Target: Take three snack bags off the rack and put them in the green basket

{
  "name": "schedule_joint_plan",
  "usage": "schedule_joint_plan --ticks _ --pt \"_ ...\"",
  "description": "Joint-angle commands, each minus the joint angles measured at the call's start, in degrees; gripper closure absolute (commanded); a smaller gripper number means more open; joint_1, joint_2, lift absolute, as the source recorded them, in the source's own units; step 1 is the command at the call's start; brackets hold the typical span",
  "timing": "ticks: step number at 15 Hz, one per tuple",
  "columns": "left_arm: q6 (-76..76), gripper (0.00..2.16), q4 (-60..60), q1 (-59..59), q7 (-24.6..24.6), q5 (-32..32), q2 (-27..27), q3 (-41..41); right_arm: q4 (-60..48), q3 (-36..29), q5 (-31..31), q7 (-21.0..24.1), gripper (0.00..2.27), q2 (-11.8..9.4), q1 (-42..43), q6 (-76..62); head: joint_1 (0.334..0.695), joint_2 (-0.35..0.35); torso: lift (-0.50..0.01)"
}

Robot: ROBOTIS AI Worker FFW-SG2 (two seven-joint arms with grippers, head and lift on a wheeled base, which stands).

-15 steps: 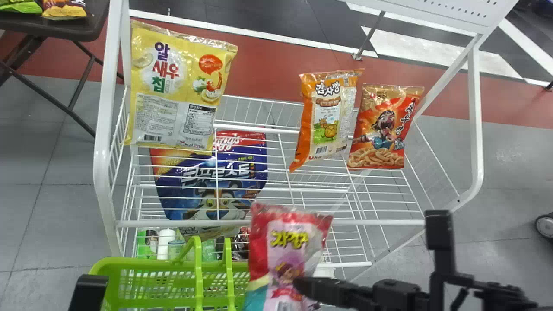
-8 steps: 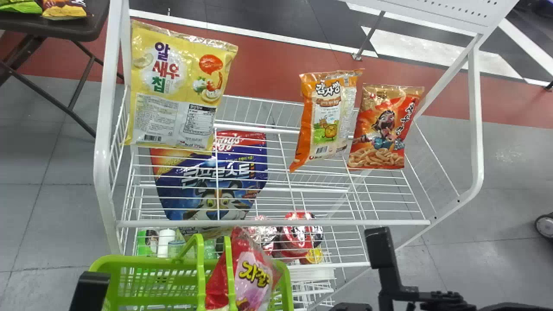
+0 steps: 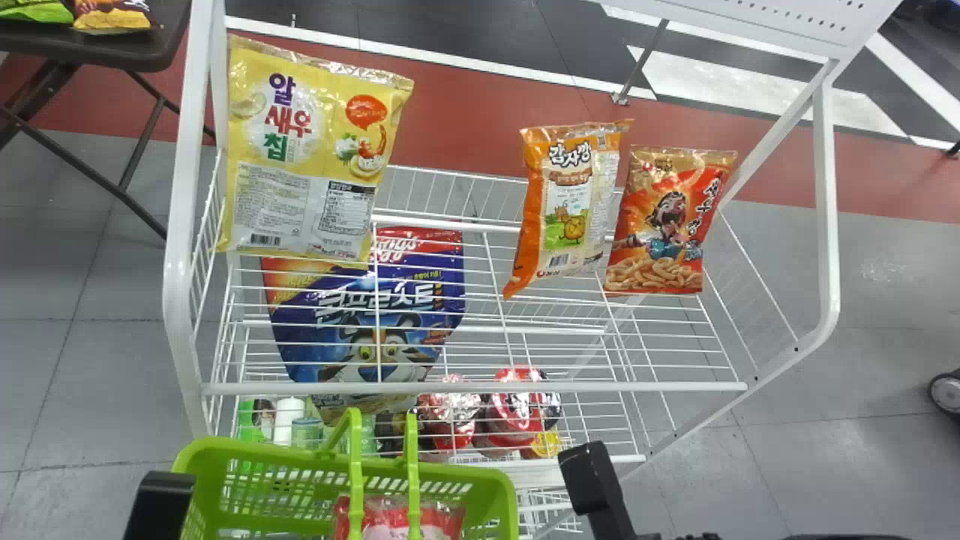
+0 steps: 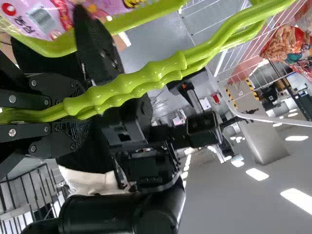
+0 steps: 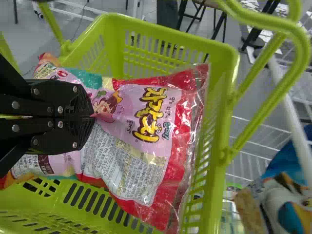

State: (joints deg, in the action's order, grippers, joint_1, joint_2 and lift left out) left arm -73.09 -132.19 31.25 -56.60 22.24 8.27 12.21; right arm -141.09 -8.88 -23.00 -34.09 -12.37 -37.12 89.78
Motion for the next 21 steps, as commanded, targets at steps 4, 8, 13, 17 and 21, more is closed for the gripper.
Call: schedule_joint_plan --ticks 4,8,13,17,21 --pt "0.0 1.64 -0.4 0.3 0.2 0.0 0.1 0.0 0.4 -2.1 0.1 -0.1 0.00 0.6 0.9 0.3 0.695 -0.350 -0.023" --pt "0.0 1.64 -0.4 0.4 0.3 -0.1 0.1 0.0 -0.4 -7.4 -1.2 -3.1 0.06 1.6 0.9 0.3 0.695 -0.350 -0.023" --pt "0.0 1.64 -0.4 0.4 0.5 -0.1 0.0 0.5 1.7 -13.9 -2.6 -2.1 0.10 7.1 1.7 -26.2 0.695 -0.350 -0.023" --pt "0.0 1.64 -0.4 0.7 0.6 -0.1 0.0 0.7 11.1 -14.0 1.4 3.7 0.13 9.1 10.4 -49.9 0.695 -0.350 -0.023" --pt "0.0 1.63 0.3 0.6 0.7 -0.2 0.0 0.5 23.8 -11.7 9.3 11.2 0.13 9.1 19.6 -67.0 0.695 -0.350 -0.023"
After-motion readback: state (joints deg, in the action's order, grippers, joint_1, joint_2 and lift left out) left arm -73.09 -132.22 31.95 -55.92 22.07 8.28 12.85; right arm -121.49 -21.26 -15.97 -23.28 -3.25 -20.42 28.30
